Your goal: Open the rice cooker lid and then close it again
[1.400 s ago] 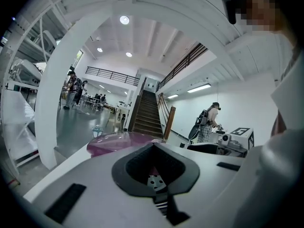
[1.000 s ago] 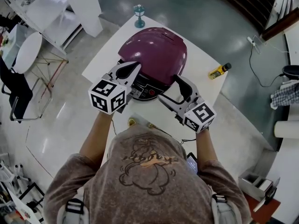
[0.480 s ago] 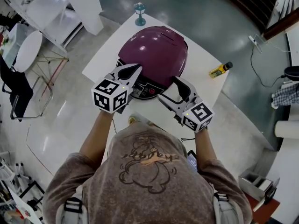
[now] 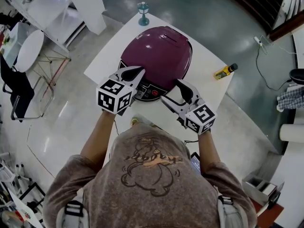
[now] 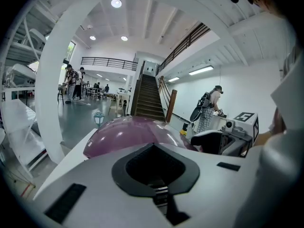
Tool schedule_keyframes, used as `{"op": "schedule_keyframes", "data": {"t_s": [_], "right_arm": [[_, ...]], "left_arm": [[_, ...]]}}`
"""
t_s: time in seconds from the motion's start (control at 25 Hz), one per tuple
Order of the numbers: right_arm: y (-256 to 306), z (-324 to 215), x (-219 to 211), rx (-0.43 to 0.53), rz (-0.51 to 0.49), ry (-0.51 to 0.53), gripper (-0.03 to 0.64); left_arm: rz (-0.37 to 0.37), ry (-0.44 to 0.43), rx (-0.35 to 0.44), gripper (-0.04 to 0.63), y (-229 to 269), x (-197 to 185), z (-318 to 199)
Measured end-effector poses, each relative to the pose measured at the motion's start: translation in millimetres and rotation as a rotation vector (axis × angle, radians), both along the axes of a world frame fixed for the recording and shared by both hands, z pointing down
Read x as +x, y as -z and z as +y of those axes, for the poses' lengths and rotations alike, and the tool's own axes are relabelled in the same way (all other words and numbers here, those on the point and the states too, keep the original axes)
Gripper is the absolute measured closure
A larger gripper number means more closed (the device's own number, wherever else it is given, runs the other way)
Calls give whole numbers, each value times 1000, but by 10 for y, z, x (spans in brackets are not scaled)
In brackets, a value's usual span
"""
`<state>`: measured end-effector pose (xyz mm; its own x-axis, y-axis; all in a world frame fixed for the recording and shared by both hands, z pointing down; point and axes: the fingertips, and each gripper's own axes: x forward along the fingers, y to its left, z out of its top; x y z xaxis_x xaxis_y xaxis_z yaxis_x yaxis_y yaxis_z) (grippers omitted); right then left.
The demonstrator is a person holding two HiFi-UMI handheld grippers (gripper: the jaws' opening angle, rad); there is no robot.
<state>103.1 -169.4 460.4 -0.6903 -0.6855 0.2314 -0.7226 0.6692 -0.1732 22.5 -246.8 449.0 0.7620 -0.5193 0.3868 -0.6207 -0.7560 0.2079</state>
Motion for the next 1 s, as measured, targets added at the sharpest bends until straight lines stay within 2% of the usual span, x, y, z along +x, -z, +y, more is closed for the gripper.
{"op": "schedule_keyframes", "data": {"t_s": [0.2,0.52,0.68,1.0], "right_arm": [[-40,1,-3,-17,9,11,279],[-82,1,-4,-24,16,14,282],[-93,7,5,-35,26,19,282],[-130,10,-11,-38,75,28,287]], "left_arm": [[-63,-17,2,574,-60,19,7],[-100,-36,-20,575,-114,20,13],[-151,-59,-26,575,-130,46,18],[-173,-82,-58,575,-171,49,16]]}}
